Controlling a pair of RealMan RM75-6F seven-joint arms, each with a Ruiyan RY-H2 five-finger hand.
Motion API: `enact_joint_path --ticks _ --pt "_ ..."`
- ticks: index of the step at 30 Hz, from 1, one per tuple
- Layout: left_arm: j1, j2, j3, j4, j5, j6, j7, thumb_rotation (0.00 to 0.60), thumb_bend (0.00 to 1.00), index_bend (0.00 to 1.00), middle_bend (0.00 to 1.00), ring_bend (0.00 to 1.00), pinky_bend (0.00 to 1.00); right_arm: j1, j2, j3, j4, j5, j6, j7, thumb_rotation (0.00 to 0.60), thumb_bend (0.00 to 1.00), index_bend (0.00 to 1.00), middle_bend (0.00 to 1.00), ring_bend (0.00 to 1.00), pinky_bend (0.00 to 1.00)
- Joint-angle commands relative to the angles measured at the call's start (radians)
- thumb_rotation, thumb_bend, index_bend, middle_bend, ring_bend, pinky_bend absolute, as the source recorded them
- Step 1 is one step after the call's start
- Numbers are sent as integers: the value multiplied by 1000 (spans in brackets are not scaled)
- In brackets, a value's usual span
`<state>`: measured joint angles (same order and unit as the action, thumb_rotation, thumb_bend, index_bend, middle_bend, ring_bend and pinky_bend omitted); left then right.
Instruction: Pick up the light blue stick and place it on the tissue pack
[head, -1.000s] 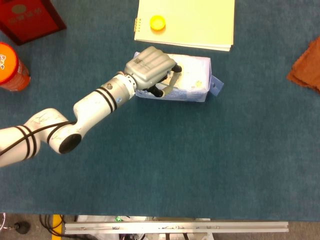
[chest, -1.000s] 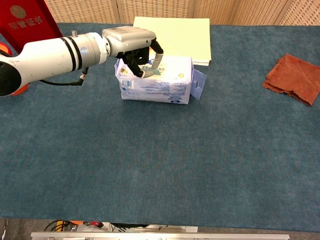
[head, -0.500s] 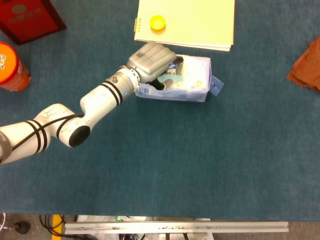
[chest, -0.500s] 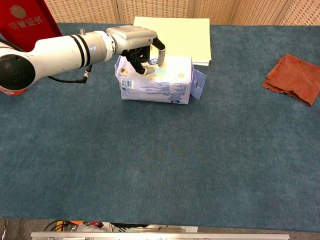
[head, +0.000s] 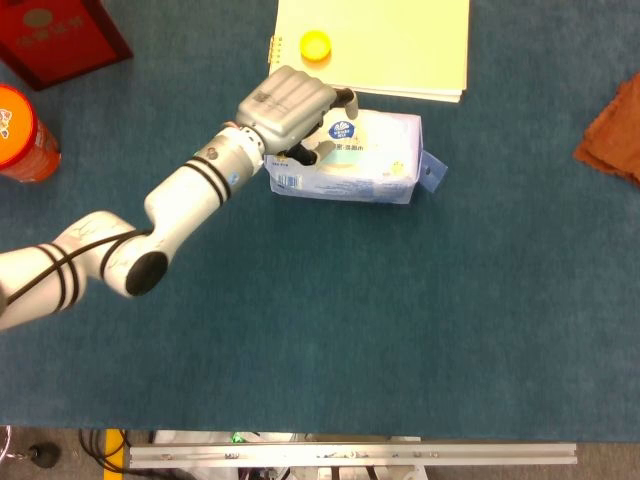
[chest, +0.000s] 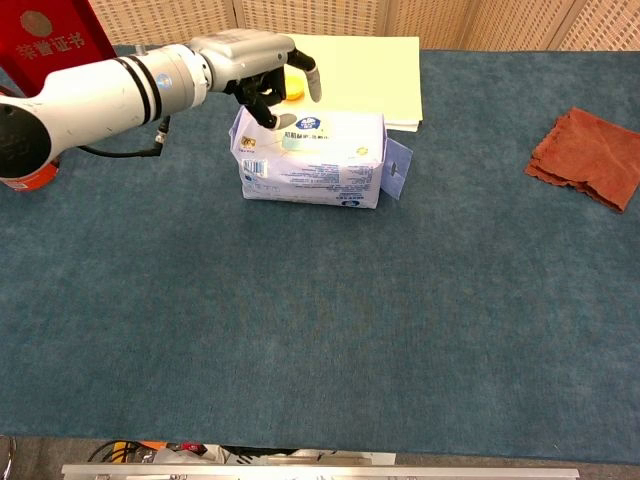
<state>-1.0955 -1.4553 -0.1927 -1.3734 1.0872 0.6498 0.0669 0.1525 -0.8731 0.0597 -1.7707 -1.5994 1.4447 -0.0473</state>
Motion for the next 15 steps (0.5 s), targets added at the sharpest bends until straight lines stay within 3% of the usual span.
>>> enact_joint_path --ticks 1,8,15 --pt "64 39 10 -74 54 117 8 600 384 309 901 938 898 5 3 2 -5 -6 -3 -7 600 358 107 345 400 576" --pt "198 107 57 -201 141 322 34 600 384 309 821 840 897 29 14 10 -26 -9 -32 -39 600 361 107 345 407 576" --pt "371 154 130 -273 216 552 95 600 384 302 670 701 828 80 37 14 -93 -29 -104 -85 600 369 107 387 412 577"
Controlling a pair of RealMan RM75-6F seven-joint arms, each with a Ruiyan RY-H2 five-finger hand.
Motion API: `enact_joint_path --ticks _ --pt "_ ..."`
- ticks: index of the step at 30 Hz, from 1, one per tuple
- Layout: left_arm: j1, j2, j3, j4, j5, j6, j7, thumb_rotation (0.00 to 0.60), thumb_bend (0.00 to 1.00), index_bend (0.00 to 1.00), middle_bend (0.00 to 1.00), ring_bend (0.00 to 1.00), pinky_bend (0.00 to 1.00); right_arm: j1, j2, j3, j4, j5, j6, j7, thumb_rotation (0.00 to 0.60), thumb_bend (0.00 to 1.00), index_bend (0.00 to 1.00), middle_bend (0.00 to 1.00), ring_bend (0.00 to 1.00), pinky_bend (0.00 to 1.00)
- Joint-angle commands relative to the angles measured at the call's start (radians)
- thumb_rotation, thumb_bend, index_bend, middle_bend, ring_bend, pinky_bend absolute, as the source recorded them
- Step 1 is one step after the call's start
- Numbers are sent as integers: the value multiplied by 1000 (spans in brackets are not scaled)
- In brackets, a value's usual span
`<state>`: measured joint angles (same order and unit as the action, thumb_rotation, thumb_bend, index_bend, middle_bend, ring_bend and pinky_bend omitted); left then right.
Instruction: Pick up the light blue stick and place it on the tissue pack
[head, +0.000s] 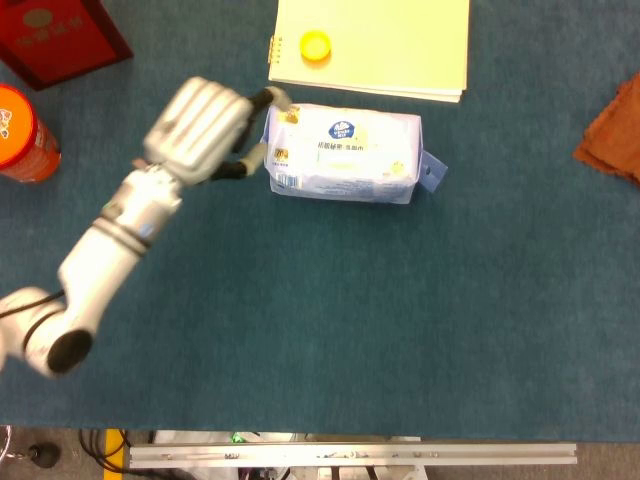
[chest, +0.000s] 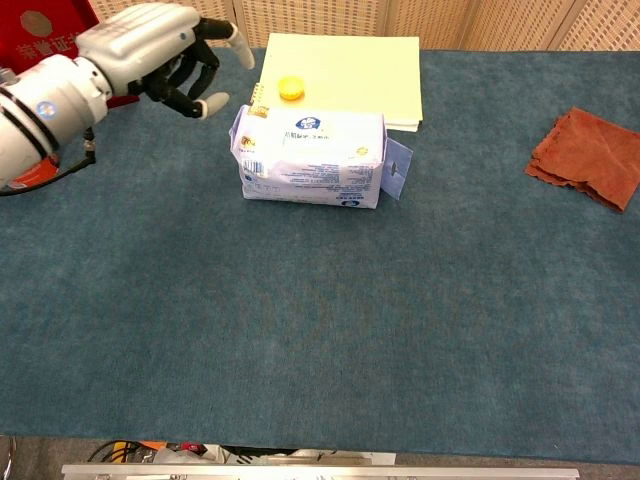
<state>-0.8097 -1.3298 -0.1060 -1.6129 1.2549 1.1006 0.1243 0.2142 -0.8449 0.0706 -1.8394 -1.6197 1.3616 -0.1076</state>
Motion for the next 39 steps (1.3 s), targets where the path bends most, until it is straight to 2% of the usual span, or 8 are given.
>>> enact_joint_path --ticks 1,7,11,14,18,23,32,39 --pt "111 31 52 -32 61 135 43 600 384 302 650 681 817 27 11 5 -38 -12 -32 -38 600 370 107 396 417 576" --pt "220 76 95 -38 110 238 13 600 384 283 569 602 735 73 16 15 -113 -5 -100 -91 600 459 107 441 492 607" --pt "290 116 120 -48 128 291 1 600 384 270 527 570 676 126 8 26 -154 11 -180 -132 600 635 105 600 630 724" --pt "337 129 136 -44 137 321 -4 600 384 258 515 552 662 176 11 39 -207 71 -271 -178 600 829 27 746 732 786" --pt "386 134 145 -20 146 363 19 600 384 249 499 542 639 243 -14 62 -239 145 -363 -229 600 991 3 853 839 866" --pt "445 134 142 11 162 414 1 600 384 249 498 541 632 349 -78 97 -243 284 -488 -269 600 1000 2 991 999 999" --pt "489 148 134 11 183 410 -24 600 384 246 500 541 627 545 -186 129 -186 598 -625 -366 600 1000 2 1000 1000 1000" --pt "503 149 119 -2 198 397 -21 600 398 233 503 551 627 724 -249 111 -139 872 -665 -446 600 1000 2 1000 1000 1000"
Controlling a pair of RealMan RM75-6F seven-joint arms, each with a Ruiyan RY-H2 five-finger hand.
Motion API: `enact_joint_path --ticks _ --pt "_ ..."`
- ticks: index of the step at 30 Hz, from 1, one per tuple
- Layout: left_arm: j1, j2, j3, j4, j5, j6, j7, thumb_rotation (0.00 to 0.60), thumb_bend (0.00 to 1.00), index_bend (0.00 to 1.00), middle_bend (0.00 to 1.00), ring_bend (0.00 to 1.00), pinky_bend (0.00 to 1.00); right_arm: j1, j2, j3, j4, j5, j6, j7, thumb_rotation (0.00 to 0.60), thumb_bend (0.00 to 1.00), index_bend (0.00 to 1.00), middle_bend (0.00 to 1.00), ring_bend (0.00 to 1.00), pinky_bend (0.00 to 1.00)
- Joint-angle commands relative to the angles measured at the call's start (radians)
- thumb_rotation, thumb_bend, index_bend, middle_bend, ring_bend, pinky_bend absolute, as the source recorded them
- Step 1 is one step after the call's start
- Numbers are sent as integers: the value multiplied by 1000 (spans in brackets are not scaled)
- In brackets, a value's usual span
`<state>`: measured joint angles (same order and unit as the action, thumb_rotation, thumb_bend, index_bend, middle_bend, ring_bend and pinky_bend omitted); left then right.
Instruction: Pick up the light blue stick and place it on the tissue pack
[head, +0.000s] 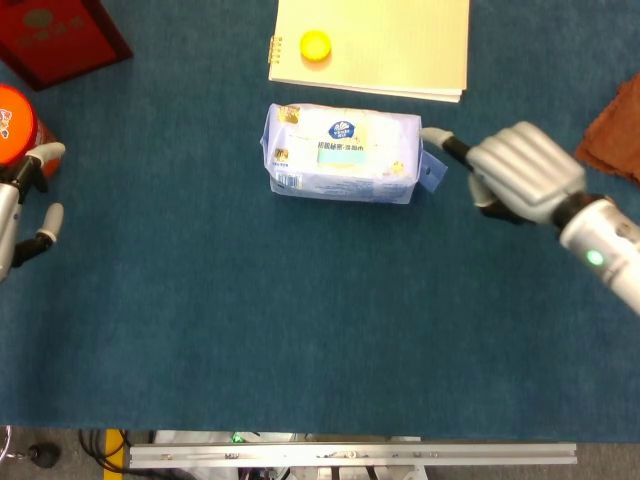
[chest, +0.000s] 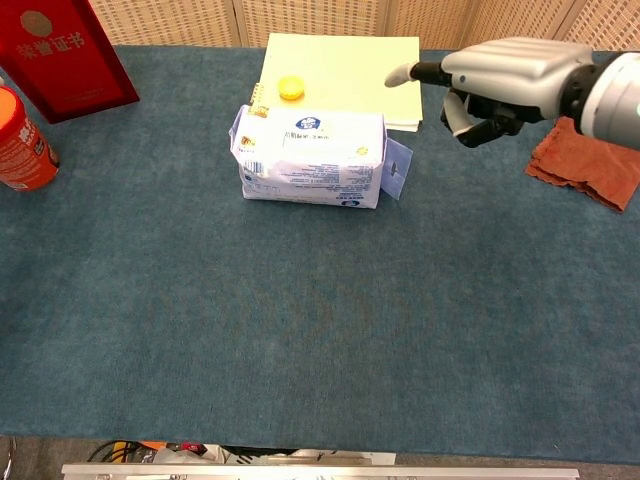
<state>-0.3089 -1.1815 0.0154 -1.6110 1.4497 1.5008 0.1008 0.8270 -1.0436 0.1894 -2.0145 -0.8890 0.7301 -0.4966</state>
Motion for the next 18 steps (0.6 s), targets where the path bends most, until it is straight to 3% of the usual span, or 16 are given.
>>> enact_joint_path --ticks 1,11,18 --pt "3 0 -5 -6 5 -5 3 600 405 231 504 552 627 133 -58 -10 41 173 -34 -64 600 1000 2 1000 1000 1000" --pt "19 -9 -27 -25 15 -17 15 600 419 225 501 560 620 401 -133 -70 112 531 -75 -110 600 1000 2 1000 1000 1000" --pt "29 -15 -39 -29 14 -28 16 600 422 219 500 562 620 528 -198 -114 171 655 -93 -101 600 1000 3 1000 1000 1000"
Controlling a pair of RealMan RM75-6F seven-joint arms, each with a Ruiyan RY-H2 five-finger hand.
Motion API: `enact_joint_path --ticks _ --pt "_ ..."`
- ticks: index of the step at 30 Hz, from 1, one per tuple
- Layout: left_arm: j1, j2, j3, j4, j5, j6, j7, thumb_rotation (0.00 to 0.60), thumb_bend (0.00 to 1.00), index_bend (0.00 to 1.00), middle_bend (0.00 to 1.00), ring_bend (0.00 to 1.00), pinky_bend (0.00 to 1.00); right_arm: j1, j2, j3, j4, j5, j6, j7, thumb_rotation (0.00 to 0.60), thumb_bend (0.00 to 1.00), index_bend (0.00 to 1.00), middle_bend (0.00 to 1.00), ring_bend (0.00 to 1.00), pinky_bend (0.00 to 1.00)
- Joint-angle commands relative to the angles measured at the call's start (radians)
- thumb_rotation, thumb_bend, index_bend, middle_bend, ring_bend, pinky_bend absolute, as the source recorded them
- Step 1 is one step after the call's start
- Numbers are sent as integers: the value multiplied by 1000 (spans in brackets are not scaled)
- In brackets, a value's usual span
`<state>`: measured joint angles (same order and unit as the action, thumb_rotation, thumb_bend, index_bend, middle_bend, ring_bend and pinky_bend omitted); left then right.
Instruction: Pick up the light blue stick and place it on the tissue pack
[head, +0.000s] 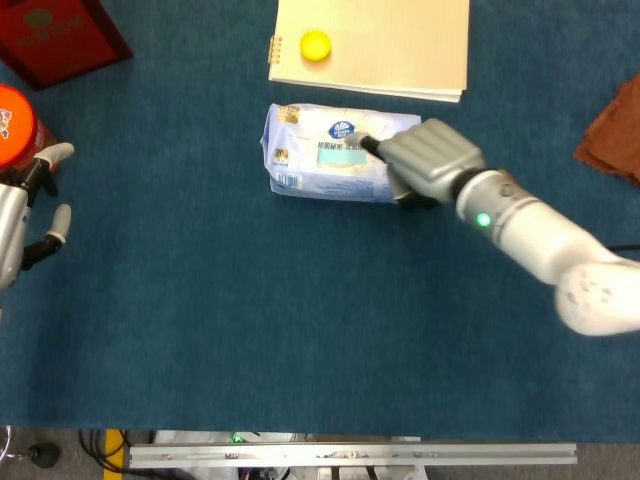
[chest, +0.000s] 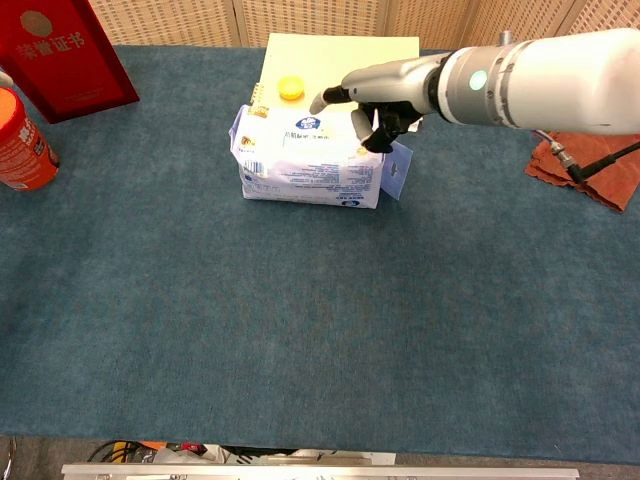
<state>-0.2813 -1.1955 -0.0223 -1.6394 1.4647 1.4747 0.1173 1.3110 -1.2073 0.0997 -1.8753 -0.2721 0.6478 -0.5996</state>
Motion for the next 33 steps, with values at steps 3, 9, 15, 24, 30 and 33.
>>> enact_joint_path --ticks 3,9,15,24,30,33 --pt "6 -2 -7 0 -2 -5 -5 600 422 218 499 562 619 75 -60 -43 58 60 -12 10 600 1000 4 1000 1000 1000" --pt "14 -4 -14 1 -1 -10 -9 600 422 218 497 563 619 109 -96 -74 104 73 -24 37 600 1000 4 1000 1000 1000" --pt "20 -3 -24 -3 1 -12 -8 600 422 209 493 563 620 122 -115 -82 139 53 -43 80 600 1000 8 1000 1000 1000" --pt "27 -2 -33 -11 6 -15 -5 600 422 209 492 563 620 148 -137 -88 163 18 -64 130 600 1000 14 1000 1000 1000" --pt "33 -3 -38 -17 7 -15 -4 600 422 209 489 563 619 175 -153 -98 181 17 -73 153 600 1000 18 1000 1000 1000" --pt "37 -3 -40 -16 8 -15 -5 600 421 208 488 563 620 185 -159 -106 185 17 -77 165 600 1000 19 1000 1000 1000"
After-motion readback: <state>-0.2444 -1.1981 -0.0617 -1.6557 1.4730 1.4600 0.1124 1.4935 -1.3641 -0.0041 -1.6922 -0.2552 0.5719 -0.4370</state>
